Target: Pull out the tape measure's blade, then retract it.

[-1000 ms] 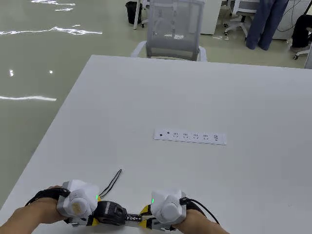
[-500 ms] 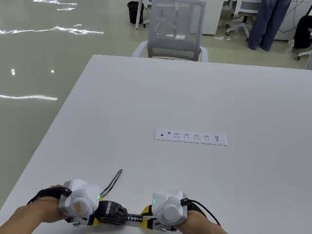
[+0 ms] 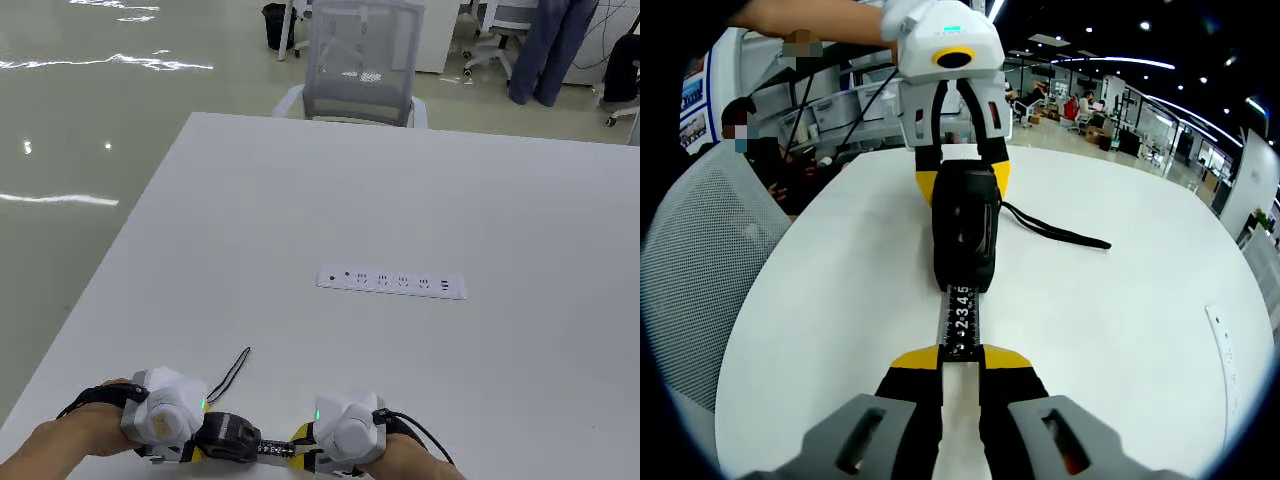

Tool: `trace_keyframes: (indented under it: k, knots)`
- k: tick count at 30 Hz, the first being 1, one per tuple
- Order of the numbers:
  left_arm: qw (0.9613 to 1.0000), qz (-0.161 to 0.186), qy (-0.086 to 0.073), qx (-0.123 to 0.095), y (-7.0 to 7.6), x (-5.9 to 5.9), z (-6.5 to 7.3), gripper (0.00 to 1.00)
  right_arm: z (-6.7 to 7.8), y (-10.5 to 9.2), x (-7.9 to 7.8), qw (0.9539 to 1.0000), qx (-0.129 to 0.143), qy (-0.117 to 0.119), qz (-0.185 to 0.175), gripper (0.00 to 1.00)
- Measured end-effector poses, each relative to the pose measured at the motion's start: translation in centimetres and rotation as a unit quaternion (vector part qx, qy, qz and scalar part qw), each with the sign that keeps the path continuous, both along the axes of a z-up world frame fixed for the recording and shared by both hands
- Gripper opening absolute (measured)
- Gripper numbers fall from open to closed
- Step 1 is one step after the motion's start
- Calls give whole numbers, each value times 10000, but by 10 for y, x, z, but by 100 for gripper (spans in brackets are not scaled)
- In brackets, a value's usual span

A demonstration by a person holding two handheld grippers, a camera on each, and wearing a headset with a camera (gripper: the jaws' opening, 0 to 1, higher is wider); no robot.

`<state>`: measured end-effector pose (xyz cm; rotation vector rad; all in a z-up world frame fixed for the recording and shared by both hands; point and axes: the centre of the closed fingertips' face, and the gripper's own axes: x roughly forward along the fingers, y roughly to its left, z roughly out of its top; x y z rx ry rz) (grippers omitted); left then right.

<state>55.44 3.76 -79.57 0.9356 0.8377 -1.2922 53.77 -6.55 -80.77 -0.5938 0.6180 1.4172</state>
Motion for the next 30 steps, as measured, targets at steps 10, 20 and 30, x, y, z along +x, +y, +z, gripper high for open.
trace_keyframes:
  k: [10,20,30]
  knots:
    - [10000,25,4,-26,0,0,0,27,2,-4,0,10000,-9,-16,7,11]
    - [10000,57,-7,-26,1,1,0,27,2,-8,1,10000,-5,-19,9,11]
    - [10000,68,-9,-22,1,0,0,27,2,-11,0,10000,-9,-20,24,11]
